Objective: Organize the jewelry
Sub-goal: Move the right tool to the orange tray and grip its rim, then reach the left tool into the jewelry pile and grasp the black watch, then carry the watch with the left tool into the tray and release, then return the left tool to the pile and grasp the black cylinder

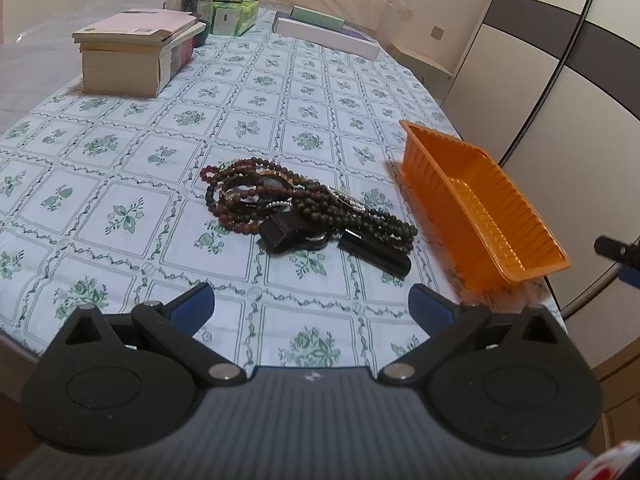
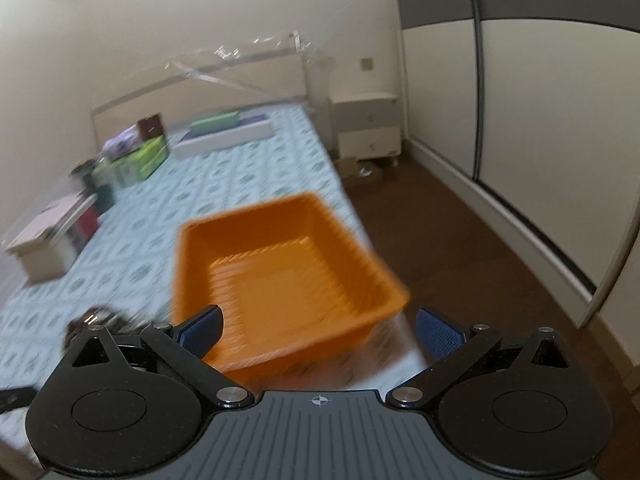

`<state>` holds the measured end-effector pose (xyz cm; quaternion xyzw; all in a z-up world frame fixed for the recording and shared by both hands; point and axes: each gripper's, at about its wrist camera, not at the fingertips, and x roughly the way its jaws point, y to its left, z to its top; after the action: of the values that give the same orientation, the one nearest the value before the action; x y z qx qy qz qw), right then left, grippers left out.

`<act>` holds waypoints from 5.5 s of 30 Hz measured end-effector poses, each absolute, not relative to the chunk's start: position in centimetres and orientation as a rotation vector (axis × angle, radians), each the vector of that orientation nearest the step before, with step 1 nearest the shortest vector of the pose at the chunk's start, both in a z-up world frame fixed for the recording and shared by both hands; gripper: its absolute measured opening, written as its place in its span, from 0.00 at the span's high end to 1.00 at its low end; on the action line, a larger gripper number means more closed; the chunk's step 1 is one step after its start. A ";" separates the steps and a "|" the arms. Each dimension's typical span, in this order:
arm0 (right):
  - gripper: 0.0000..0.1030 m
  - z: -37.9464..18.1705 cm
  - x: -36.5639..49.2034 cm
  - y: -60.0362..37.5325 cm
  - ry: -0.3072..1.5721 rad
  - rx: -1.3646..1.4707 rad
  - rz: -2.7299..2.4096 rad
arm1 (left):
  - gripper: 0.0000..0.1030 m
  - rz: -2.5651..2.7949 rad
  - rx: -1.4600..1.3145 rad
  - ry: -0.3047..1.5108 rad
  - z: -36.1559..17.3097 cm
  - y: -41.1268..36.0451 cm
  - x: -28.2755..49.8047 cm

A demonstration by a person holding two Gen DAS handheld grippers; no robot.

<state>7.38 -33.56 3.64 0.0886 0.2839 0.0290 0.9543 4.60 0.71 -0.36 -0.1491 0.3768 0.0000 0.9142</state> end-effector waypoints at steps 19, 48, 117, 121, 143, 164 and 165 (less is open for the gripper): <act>0.61 -4.0 19.5 -40.6 0.749 0.227 0.205 | 0.05 -0.054 -0.266 0.798 -3.3 -0.8 7.2; 0.97 0.7 15.8 -33.1 0.693 -0.064 0.139 | 0.09 -0.022 -0.253 0.791 -3.8 1.3 7.0; 0.97 1.8 15.8 -27.4 0.842 -0.443 0.141 | 0.82 -0.394 0.225 0.691 5.5 -7.2 15.8; 0.97 1.8 15.7 -27.4 0.842 -0.440 0.143 | 0.82 -0.457 0.210 0.686 5.7 -9.8 16.9; 0.97 1.6 15.6 -28.1 0.843 -0.411 0.155 | 0.66 -0.572 0.189 0.727 2.4 -16.1 17.2; 0.97 1.6 15.2 -28.1 0.833 -0.418 0.163 | 0.34 -0.216 0.114 0.691 0.7 -2.7 12.5; 0.97 1.6 15.2 -28.2 0.833 -0.419 0.163 | 0.34 -0.200 0.107 0.692 0.5 -2.1 12.1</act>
<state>15.19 -28.17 1.60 -0.2017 0.4013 0.0784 0.8900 12.12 -2.13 0.51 0.0524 0.3382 -0.0980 0.9345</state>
